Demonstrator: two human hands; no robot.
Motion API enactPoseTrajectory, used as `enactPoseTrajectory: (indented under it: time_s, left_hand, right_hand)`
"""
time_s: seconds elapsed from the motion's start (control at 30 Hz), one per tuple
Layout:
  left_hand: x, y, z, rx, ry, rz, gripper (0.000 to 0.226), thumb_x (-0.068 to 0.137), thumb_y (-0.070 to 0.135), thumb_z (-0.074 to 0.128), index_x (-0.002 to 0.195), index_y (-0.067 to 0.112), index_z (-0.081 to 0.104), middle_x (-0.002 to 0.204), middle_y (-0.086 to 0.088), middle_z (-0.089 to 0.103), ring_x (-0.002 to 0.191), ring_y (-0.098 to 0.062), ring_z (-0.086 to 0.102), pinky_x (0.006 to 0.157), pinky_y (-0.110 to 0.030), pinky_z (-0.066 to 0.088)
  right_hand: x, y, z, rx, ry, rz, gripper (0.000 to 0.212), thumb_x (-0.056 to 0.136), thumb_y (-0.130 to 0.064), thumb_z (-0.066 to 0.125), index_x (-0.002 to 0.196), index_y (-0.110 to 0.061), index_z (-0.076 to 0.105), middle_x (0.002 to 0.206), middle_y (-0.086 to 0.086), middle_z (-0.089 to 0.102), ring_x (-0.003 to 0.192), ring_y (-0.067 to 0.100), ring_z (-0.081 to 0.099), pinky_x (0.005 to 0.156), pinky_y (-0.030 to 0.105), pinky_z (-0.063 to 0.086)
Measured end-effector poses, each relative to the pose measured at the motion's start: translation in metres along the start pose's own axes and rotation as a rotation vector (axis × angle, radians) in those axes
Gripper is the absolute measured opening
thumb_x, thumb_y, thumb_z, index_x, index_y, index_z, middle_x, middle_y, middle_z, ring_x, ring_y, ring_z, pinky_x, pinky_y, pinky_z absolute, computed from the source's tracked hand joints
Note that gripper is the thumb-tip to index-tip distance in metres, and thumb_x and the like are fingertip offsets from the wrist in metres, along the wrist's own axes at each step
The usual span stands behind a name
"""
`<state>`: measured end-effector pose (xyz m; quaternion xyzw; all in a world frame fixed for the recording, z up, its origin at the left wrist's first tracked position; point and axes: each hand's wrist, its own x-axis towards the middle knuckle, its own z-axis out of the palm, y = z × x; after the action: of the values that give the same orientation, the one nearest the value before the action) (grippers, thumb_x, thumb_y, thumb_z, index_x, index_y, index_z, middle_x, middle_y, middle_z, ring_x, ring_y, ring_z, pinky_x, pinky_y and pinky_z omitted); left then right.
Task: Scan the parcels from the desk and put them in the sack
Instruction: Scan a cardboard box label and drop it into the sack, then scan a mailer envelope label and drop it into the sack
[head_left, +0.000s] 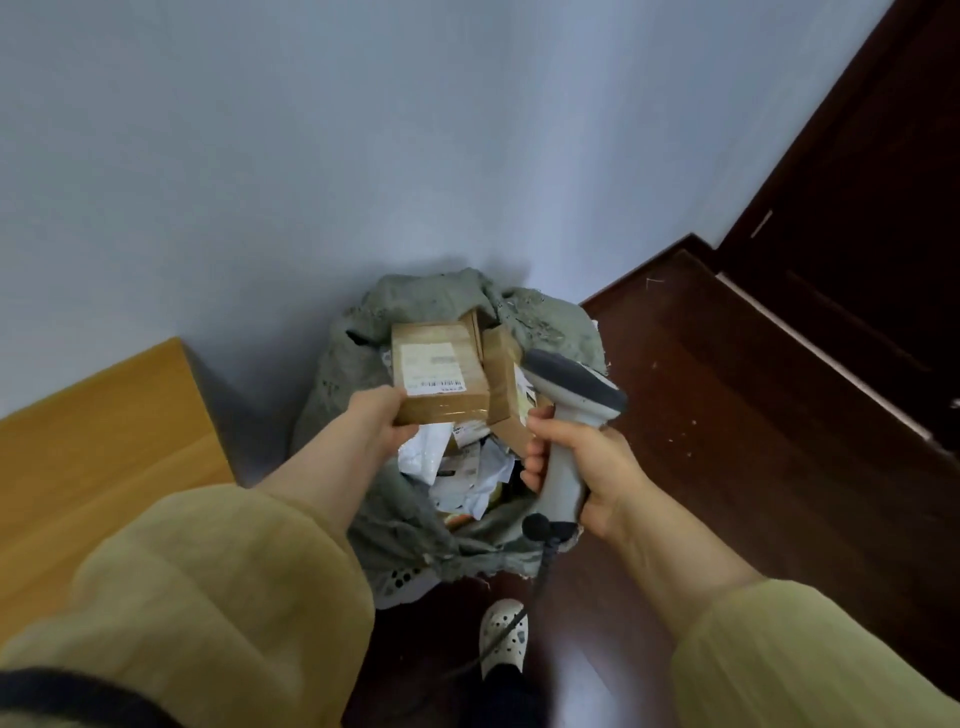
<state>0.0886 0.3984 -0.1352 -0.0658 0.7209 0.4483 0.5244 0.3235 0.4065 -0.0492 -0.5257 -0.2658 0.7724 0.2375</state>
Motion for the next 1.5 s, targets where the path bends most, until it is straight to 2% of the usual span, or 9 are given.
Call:
enactPoseTrajectory:
  time_s: [0.2, 0.3, 0.47, 0.53, 0.6, 0.8, 0.97, 1.13, 1.5]
  left_hand:
    - [0.027, 0.023, 0.034, -0.180, 0.123, 0.061, 0.018, 0.091, -0.004, 0.056, 0.108, 0.001, 0.057, 0.110, -0.010, 0.062, 0.098, -0.023, 0.059, 0.079, -0.033, 0.054]
    - [0.042, 0.032, 0.043, -0.123, 0.169, 0.076, 0.028, 0.094, 0.006, 0.057, 0.120, -0.003, 0.054, 0.113, -0.007, 0.058, 0.103, -0.023, 0.058, 0.075, -0.025, 0.052]
    - [0.041, 0.020, 0.037, 0.022, 0.162, 0.065, 0.043, 0.092, 0.006, 0.060, 0.131, -0.007, 0.047, 0.129, -0.017, 0.057, 0.112, -0.027, 0.057, 0.093, -0.033, 0.048]
    - [0.027, 0.014, 0.032, 0.159, 0.157, 0.167, 0.032, 0.088, 0.004, 0.064, 0.117, -0.007, 0.056, 0.126, -0.027, 0.057, 0.100, -0.027, 0.059, 0.085, -0.035, 0.048]
    - [-0.001, 0.008, 0.026, 0.444, 0.184, 0.344, 0.026, 0.087, 0.008, 0.066, 0.110, -0.003, 0.061, 0.120, -0.020, 0.061, 0.103, -0.027, 0.059, 0.084, -0.034, 0.046]
    - [-0.107, -0.030, -0.026, 1.209, 0.343, 0.712, 0.062, 0.090, 0.024, 0.055, 0.148, 0.016, 0.032, 0.148, -0.011, 0.038, 0.137, -0.030, 0.031, 0.112, -0.033, 0.023]
    - [-0.193, -0.093, -0.102, 1.313, 0.547, 0.562, 0.064, 0.092, 0.023, 0.051, 0.150, 0.023, 0.024, 0.155, -0.007, 0.027, 0.143, -0.028, 0.019, 0.115, -0.038, 0.019]
    - [-0.275, -0.139, -0.197, 1.194, 0.755, 0.358, 0.062, 0.097, 0.024, 0.048, 0.152, 0.026, 0.019, 0.158, -0.004, 0.020, 0.145, -0.027, 0.013, 0.117, -0.042, 0.016]
    - [-0.367, -0.219, -0.412, 0.905, 1.026, 0.207, 0.066, 0.095, 0.029, 0.049, 0.152, 0.026, 0.017, 0.157, -0.005, 0.022, 0.144, -0.028, 0.018, 0.117, -0.040, 0.019]
  right_hand:
    - [0.045, -0.012, 0.000, -0.048, -0.027, 0.091, 0.007, 0.086, -0.001, 0.064, 0.087, -0.007, 0.060, 0.060, 0.009, 0.053, 0.050, 0.019, 0.050, 0.051, 0.030, 0.046]
    - [0.059, -0.010, 0.001, -0.043, -0.038, 0.124, 0.007, 0.086, -0.001, 0.064, 0.086, -0.007, 0.060, 0.059, 0.009, 0.053, 0.048, 0.019, 0.051, 0.050, 0.029, 0.046]
    - [0.060, 0.001, 0.003, -0.093, -0.064, 0.173, 0.007, 0.085, -0.003, 0.067, 0.085, -0.007, 0.060, 0.060, 0.009, 0.055, 0.049, 0.020, 0.052, 0.050, 0.029, 0.048]
    - [0.050, 0.003, 0.005, -0.110, -0.094, 0.184, 0.007, 0.085, -0.004, 0.066, 0.084, -0.007, 0.061, 0.059, 0.009, 0.056, 0.048, 0.019, 0.052, 0.048, 0.028, 0.048]
    - [0.037, 0.007, 0.007, -0.121, -0.123, 0.192, 0.006, 0.085, -0.004, 0.066, 0.084, -0.008, 0.061, 0.059, 0.009, 0.056, 0.047, 0.019, 0.052, 0.047, 0.027, 0.048]
    - [-0.018, 0.040, 0.024, -0.148, -0.254, 0.301, 0.010, 0.087, -0.009, 0.067, 0.078, -0.010, 0.061, 0.055, 0.007, 0.055, 0.043, 0.018, 0.052, 0.047, 0.029, 0.048]
    - [-0.084, 0.087, 0.054, -0.189, -0.389, 0.444, 0.007, 0.088, -0.010, 0.066, 0.083, -0.007, 0.061, 0.052, 0.005, 0.054, 0.040, 0.015, 0.051, 0.044, 0.025, 0.048]
    - [-0.149, 0.128, 0.103, -0.275, -0.554, 0.565, 0.014, 0.090, -0.012, 0.061, 0.079, -0.009, 0.054, 0.052, 0.003, 0.049, 0.044, 0.016, 0.045, 0.050, 0.029, 0.042]
    - [-0.259, 0.246, 0.257, -0.368, -0.679, 0.600, 0.016, 0.088, -0.009, 0.063, 0.074, -0.008, 0.056, 0.050, 0.002, 0.051, 0.042, 0.015, 0.046, 0.054, 0.029, 0.044]
